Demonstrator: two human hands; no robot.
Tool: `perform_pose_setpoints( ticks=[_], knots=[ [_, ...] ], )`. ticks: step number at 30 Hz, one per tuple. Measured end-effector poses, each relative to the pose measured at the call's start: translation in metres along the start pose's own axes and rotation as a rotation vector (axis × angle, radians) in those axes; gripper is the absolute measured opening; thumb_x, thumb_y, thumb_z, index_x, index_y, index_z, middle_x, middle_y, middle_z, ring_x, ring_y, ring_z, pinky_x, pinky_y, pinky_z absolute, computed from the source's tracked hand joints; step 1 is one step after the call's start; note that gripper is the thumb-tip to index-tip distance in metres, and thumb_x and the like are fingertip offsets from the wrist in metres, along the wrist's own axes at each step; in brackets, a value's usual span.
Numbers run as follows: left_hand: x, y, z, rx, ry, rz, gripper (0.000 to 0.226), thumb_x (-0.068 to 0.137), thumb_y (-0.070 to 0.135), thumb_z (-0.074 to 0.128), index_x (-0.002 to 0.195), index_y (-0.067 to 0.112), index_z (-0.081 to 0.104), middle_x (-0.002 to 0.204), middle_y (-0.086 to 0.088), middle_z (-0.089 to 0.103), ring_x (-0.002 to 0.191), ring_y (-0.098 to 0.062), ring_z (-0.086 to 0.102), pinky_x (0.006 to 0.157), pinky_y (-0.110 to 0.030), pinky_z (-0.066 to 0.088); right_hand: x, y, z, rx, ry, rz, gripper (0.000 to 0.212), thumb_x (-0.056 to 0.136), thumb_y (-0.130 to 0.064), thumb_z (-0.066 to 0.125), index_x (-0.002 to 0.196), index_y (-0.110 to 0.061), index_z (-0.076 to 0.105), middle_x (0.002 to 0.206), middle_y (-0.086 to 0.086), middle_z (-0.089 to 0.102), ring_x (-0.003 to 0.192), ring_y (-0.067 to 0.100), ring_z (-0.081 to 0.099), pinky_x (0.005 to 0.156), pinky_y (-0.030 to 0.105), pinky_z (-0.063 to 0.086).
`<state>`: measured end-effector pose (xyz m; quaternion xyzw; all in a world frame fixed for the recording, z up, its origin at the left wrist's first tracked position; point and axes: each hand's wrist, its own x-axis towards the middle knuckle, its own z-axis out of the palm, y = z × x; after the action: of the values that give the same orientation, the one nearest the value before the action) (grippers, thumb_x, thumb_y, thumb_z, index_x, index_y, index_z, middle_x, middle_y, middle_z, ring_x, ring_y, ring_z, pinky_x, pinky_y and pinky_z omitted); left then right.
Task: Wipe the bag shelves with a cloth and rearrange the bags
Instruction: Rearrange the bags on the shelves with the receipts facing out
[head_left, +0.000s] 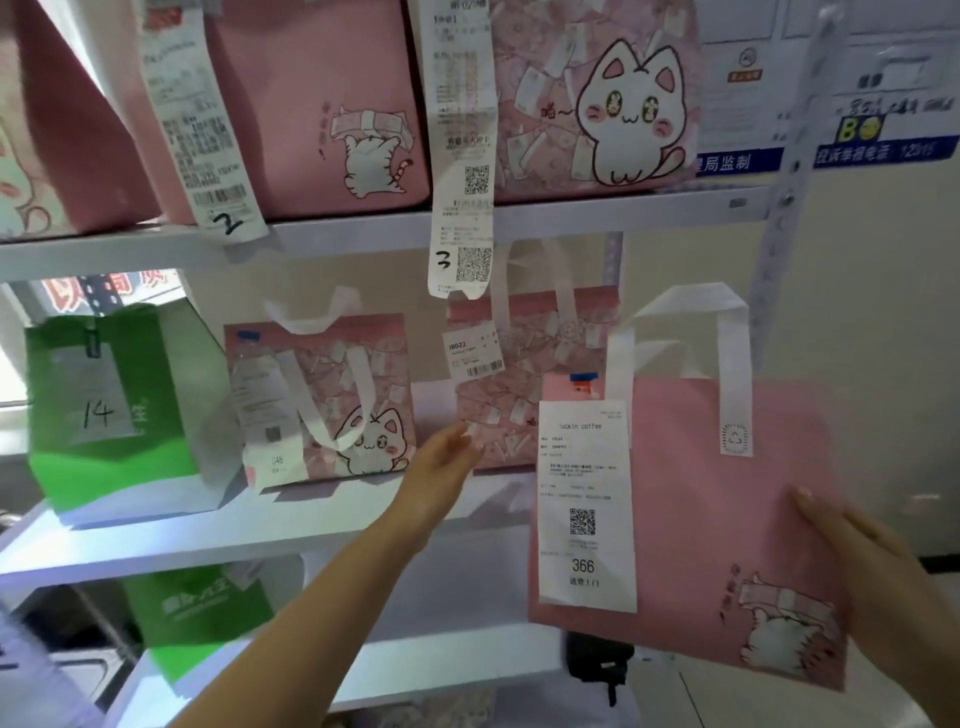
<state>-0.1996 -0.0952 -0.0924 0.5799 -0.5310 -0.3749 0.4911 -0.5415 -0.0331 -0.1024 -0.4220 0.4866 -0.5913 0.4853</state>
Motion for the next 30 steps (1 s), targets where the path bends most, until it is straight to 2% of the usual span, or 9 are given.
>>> perform_pose_setpoints(
  ticks=[4, 9, 11, 13, 18, 22, 24, 26, 30],
  knots=[
    [-0.036, -0.002, 0.013, -0.045, -0.044, 0.018, 0.056, 0.090, 0.043, 0.057, 0.141, 0.029, 0.039, 0.131, 0.008, 0.056, 0.119, -0.009, 0.054, 0.102, -0.035, 0.042, 0.002, 0.001, 0.014, 0.003, -0.112, 0.030, 0.020, 0.082, -0.033, 0.063, 0.083, -0.015, 0.071, 0.083, 0.000, 0.075, 0.062, 0.009, 0.069, 0.055, 0.027, 0.058],
    [-0.076, -0.006, 0.011, -0.142, -0.072, -0.050, 0.073, 0.075, 0.074, 0.052, 0.136, 0.034, 0.047, 0.125, 0.012, 0.062, 0.116, -0.008, 0.057, 0.103, -0.035, 0.043, 0.003, 0.000, 0.031, 0.003, -0.151, 0.068, 0.017, 0.086, -0.031, 0.059, 0.082, -0.018, 0.069, 0.068, -0.009, 0.073, 0.055, 0.007, 0.068, 0.045, 0.023, 0.053],
    [-0.089, -0.008, 0.007, -0.134, -0.078, -0.044, 0.051, 0.085, 0.062, 0.049, 0.127, 0.034, 0.054, 0.116, 0.014, 0.067, 0.109, -0.005, 0.061, 0.095, -0.028, 0.048, 0.001, 0.004, 0.039, 0.015, -0.164, 0.069, 0.014, 0.091, -0.028, 0.056, 0.087, -0.019, 0.066, 0.066, -0.009, 0.072, 0.054, 0.007, 0.067, 0.045, 0.024, 0.055],
    [-0.100, -0.008, 0.003, -0.117, -0.077, -0.033, 0.026, 0.095, 0.040, 0.050, 0.117, 0.031, 0.059, 0.110, 0.013, 0.070, 0.102, -0.004, 0.065, 0.087, -0.023, 0.051, -0.003, 0.006, 0.048, 0.024, -0.182, 0.073, 0.013, 0.091, -0.025, 0.056, 0.088, -0.018, 0.066, 0.064, -0.009, 0.072, 0.053, 0.006, 0.067, 0.047, 0.025, 0.056],
    [-0.116, -0.012, -0.012, -0.056, -0.033, -0.045, 0.023, 0.098, 0.027, 0.047, 0.112, 0.021, 0.065, 0.109, 0.006, 0.071, 0.098, -0.006, 0.067, 0.080, -0.018, 0.052, -0.008, 0.011, 0.064, 0.013, -0.234, 0.088, 0.018, 0.083, -0.031, 0.065, 0.076, -0.016, 0.072, 0.066, -0.005, 0.072, 0.053, 0.007, 0.067, 0.046, 0.021, 0.053],
    [-0.123, -0.016, -0.024, -0.057, 0.005, -0.058, 0.024, 0.099, 0.028, 0.046, 0.109, 0.021, 0.067, 0.107, 0.004, 0.072, 0.095, -0.008, 0.068, 0.079, -0.019, 0.053, -0.009, 0.012, 0.076, -0.031, -0.256, 0.090, 0.055, 0.035, -0.058, 0.079, 0.077, -0.023, 0.076, 0.073, -0.003, 0.074, 0.060, 0.009, 0.069, 0.049, 0.022, 0.054],
    [-0.125, -0.015, -0.030, -0.081, 0.002, -0.065, 0.024, 0.098, 0.027, 0.047, 0.108, 0.020, 0.067, 0.105, 0.004, 0.073, 0.093, -0.008, 0.069, 0.074, -0.015, 0.052, -0.011, 0.014, 0.079, -0.015, -0.248, 0.061, 0.070, 0.024, -0.066, 0.081, 0.081, -0.025, 0.076, 0.077, -0.003, 0.075, 0.064, 0.009, 0.069, 0.055, 0.023, 0.057],
    [-0.126, -0.013, -0.034, -0.106, -0.020, -0.059, 0.023, 0.098, 0.025, 0.047, 0.109, 0.018, 0.067, 0.103, 0.006, 0.073, 0.092, -0.006, 0.069, 0.070, -0.014, 0.052, -0.016, 0.013, 0.082, -0.014, -0.240, 0.040, 0.069, 0.028, -0.065, 0.081, 0.084, -0.025, 0.076, 0.081, -0.003, 0.075, 0.068, 0.010, 0.070, 0.059, 0.024, 0.058],
    [-0.117, -0.008, -0.038, -0.129, -0.031, -0.025, 0.018, 0.097, 0.023, 0.049, 0.105, 0.024, 0.066, 0.100, 0.012, 0.072, 0.092, -0.003, 0.068, 0.072, -0.015, 0.052, -0.027, 0.008, 0.078, 0.025, -0.224, 0.062, 0.039, 0.052, -0.050, 0.074, 0.083, -0.025, 0.076, 0.080, -0.003, 0.075, 0.065, 0.010, 0.070, 0.057, 0.024, 0.057]
  ],
)
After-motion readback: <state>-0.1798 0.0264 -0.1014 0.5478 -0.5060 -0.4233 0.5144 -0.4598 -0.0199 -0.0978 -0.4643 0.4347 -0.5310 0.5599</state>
